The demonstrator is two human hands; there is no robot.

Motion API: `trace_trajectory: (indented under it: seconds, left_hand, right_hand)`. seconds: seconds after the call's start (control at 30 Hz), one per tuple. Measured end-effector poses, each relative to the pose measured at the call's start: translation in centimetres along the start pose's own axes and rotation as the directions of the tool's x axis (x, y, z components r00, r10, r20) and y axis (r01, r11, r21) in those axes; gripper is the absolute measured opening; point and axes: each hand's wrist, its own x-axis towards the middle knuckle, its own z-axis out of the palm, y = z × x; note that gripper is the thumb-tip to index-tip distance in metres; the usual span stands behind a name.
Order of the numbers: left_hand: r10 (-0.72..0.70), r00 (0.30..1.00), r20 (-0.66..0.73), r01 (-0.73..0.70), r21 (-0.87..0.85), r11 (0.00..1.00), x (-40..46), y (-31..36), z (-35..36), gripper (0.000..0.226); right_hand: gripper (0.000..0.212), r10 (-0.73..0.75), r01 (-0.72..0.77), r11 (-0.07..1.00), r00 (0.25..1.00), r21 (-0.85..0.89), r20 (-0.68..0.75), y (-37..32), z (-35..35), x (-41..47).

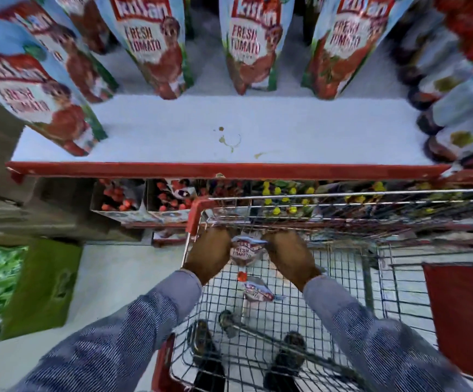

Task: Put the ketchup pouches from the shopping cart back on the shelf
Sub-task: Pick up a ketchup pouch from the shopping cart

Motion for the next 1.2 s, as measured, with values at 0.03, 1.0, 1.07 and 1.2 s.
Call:
trace_trajectory:
  seconds: [0.03, 1.0, 1.07, 1.2]
  left_hand:
    - [0.022, 0.999, -0.038, -0.023, -0.025, 0.999, -0.7, 0.7, -1.6, 0.029]
    - [0.003, 0.832, -0.555, 0.002, 0.009, 1.000, -0.3, -0.9, -33.2, 0.027]
    - [-0.010, 0.843, -0.538, 0.005, -0.011, 1.000, -0.5, -0.8, -33.3, 0.030]
    - [-0.023, 0.834, -0.551, 0.059, 0.048, 0.997, -2.8, 1.2, -33.7, 0.038]
  right_hand:
    - [0.021, -0.013, 0.014, 0.999, 0.999, 0.031, -0.036, -0.4, -1.4, -1.2]
    - [0.013, -0.167, 0.325, 0.924, 0.818, 0.203, -0.550, -20.4, -25.6, 4.6]
    - [0.018, -0.184, 0.347, 0.911, 0.824, 0.222, -0.535, -20.3, -26.0, 4.3]
    - [0.036, -0.155, 0.334, 0.896, 0.853, 0.292, -0.499, -18.9, -26.1, 2.9]
